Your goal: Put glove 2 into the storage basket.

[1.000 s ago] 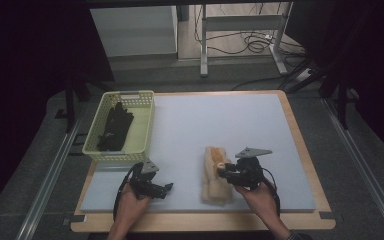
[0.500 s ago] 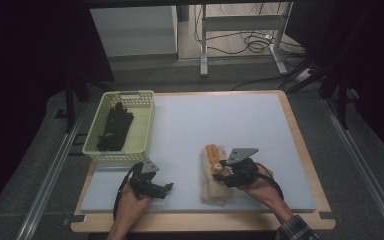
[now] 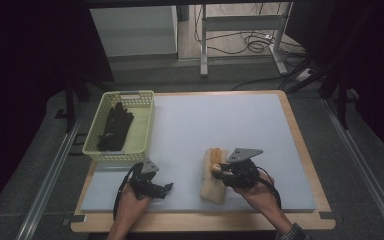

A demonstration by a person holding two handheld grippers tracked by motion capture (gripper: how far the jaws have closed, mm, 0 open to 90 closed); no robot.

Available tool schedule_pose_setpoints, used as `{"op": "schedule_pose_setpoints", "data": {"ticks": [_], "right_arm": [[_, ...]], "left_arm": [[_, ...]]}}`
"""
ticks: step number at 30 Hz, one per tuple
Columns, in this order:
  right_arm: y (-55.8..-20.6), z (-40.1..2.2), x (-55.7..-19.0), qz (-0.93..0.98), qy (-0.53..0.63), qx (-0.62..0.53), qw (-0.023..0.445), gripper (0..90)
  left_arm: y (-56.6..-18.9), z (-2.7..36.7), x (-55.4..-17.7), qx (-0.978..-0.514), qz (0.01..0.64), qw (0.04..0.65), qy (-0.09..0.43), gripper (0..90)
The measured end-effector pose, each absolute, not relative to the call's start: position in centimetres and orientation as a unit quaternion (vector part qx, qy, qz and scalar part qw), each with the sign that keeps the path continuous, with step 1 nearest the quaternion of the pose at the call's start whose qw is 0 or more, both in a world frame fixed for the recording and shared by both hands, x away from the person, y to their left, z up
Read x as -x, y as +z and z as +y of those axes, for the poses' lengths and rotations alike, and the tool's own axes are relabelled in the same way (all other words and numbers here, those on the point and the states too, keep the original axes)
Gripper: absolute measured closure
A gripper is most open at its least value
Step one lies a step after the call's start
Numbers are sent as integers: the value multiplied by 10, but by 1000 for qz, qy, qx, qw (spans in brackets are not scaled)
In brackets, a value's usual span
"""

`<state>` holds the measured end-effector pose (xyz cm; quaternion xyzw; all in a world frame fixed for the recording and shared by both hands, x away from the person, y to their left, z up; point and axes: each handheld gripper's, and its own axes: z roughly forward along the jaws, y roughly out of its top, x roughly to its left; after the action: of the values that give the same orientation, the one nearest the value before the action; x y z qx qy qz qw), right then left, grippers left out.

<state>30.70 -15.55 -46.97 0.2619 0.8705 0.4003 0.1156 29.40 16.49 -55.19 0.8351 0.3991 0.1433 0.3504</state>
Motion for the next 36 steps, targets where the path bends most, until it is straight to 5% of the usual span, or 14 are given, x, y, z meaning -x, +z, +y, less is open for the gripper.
{"op": "schedule_pose_setpoints", "data": {"ticks": [7,10,13,16,20,23,36], "right_arm": [[-498,-150,-318,886,368,-259,110,520],[-492,-157,-318,874,390,-265,116,396],[-480,-173,-316,858,413,-277,126,384],[-478,-192,-315,850,417,-297,125,465],[-493,-209,-308,856,403,-303,113,748],[-507,-211,-301,861,400,-298,95,849],[-532,-181,-294,875,392,-276,67,856]], "left_arm": [[-552,165,-294,-836,398,350,143,22],[-552,165,-294,-836,398,350,143,22],[-552,165,-294,-836,398,350,143,22],[-552,165,-294,-836,398,349,143,22],[-552,165,-294,-836,398,349,143,22],[-552,165,-294,-836,398,350,143,22],[-552,165,-293,-833,400,353,145,29]]}}
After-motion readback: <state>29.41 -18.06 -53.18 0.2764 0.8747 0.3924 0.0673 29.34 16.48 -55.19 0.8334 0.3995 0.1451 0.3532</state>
